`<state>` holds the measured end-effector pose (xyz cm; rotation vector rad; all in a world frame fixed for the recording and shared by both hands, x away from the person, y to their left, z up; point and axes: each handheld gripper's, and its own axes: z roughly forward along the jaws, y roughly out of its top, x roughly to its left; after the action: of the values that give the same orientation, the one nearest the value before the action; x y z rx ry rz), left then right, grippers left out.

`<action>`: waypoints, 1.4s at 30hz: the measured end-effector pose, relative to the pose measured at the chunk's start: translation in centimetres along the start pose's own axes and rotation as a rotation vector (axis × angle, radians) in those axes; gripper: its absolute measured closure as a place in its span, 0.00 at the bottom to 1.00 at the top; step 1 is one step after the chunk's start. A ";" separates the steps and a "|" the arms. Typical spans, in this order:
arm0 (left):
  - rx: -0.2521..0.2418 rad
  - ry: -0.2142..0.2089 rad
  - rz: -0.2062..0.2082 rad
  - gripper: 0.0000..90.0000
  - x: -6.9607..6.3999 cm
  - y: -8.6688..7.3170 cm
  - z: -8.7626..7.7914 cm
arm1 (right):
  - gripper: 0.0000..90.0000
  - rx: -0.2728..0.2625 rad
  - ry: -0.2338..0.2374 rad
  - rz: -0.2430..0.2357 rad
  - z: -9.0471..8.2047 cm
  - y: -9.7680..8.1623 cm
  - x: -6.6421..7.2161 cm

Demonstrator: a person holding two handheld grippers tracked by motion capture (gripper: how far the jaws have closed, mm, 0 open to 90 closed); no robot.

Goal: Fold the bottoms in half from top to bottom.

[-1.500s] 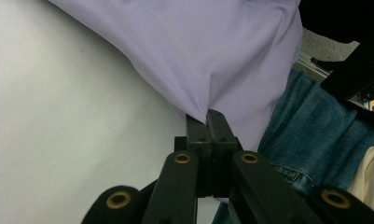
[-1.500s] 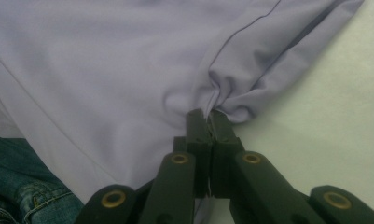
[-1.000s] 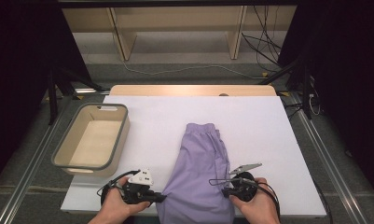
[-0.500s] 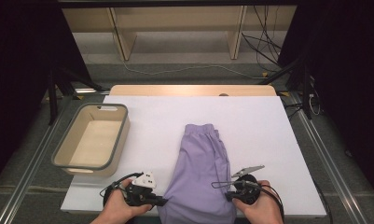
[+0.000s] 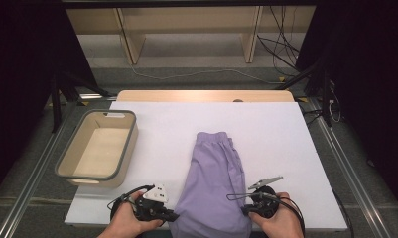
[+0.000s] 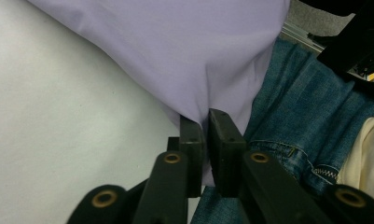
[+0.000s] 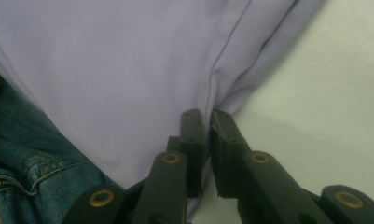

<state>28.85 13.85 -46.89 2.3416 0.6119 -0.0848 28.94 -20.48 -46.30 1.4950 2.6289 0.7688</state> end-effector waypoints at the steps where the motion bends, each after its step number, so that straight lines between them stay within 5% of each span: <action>1: 0.000 0.004 0.004 0.89 0.0 0.0 0.0 | 0.91 -0.006 -0.003 0.016 -0.1 0.0 0.0; 5: -0.023 0.034 0.002 0.76 0.1 0.1 -0.4 | 0.85 -0.051 -0.031 0.016 -0.5 0.0 -0.4; 13: -0.111 0.107 -0.037 0.35 0.8 1.0 -0.8 | 0.63 -0.199 -0.065 -0.011 -1.2 0.6 -1.4; 18: -0.160 0.127 -0.054 0.22 1.7 1.7 -1.0 | 0.46 -0.303 -0.056 0.001 -1.3 1.1 -2.1; 30: -0.222 0.155 -0.070 0.19 3.7 4.1 -1.0 | 0.29 -0.429 -0.032 -0.004 -1.3 2.5 -3.0; 42: -0.247 0.177 -0.083 0.20 5.3 6.3 -0.6 | 0.25 -0.454 -0.047 -0.022 -1.5 4.6 -3.8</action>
<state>36.34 12.36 -43.72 2.0987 0.7612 0.1545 34.32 -22.24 -43.82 1.3306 2.2245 1.2074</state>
